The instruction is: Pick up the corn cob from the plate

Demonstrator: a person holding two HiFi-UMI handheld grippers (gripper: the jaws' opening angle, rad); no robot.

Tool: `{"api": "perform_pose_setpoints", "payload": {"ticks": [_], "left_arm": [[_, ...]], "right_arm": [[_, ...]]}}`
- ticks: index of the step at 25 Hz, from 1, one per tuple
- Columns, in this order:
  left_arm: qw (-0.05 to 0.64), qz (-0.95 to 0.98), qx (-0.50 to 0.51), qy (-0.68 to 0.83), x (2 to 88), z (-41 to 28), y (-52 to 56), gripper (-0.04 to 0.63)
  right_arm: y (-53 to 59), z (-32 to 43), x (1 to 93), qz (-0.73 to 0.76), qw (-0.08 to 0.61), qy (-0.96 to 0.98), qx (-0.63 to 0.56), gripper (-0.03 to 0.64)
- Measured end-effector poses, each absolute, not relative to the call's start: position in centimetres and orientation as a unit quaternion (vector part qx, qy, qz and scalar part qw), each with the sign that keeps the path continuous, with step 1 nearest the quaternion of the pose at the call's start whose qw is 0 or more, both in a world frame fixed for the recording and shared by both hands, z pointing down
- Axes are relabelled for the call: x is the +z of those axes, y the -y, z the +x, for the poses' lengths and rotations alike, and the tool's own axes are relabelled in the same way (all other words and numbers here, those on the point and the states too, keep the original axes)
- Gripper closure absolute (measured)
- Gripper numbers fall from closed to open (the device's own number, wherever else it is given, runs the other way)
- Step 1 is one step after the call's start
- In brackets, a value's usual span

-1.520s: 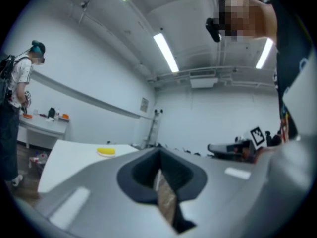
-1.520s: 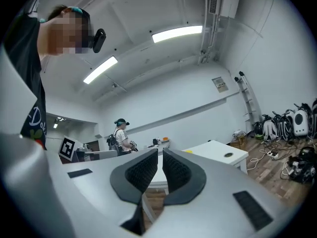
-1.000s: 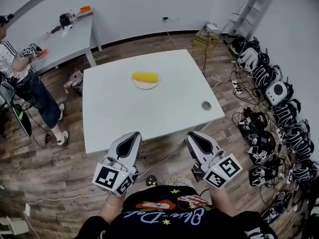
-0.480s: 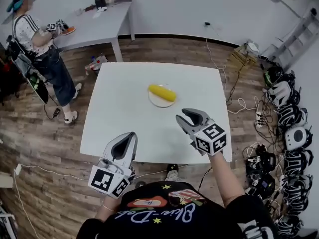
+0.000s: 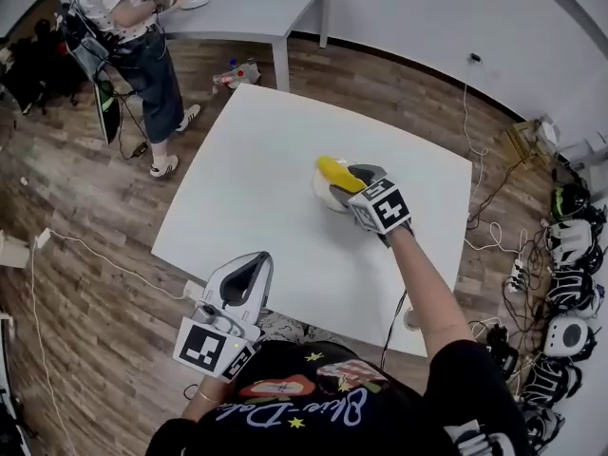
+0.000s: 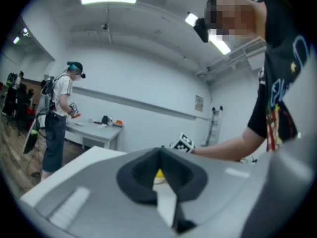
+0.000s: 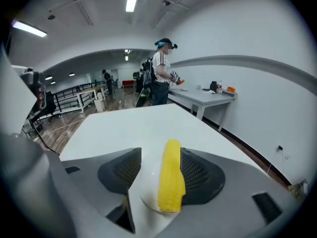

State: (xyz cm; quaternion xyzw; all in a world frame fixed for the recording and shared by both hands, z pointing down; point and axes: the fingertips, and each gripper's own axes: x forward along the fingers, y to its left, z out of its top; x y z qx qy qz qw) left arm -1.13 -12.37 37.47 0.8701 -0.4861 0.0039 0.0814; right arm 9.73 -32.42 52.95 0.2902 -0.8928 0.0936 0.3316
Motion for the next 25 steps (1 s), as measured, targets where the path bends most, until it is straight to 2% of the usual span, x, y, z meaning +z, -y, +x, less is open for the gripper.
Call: {"api": "perform_pose_setpoints", "payload": {"ticks": [5,12,21,25], "left_arm": [[0.085,0.872,-0.013,0.481,37.4,-2.5,14.3,0.6],[0.118,0.875,-0.029,0.468,37.2,-3.6,16.9,0.6],[0.108,0.872,-0.023,0.476,37.2,-4.8,16.8,0.6],[0.1,0.882,-0.022,0.46,37.0,-3.9,16.8,0.6]], "right_arm": [[35.4,8.3,57.1,0.289,0.4,0.863,0.105,0.375],[36.9,8.1,60.8,0.257,0.46,0.836,0.152,0.351],[37.1,8.9,60.5,0.317,0.413,0.835,0.18,0.354],[35.7,10.2,56.8,0.369,0.328,0.851,0.18,0.356]]}}
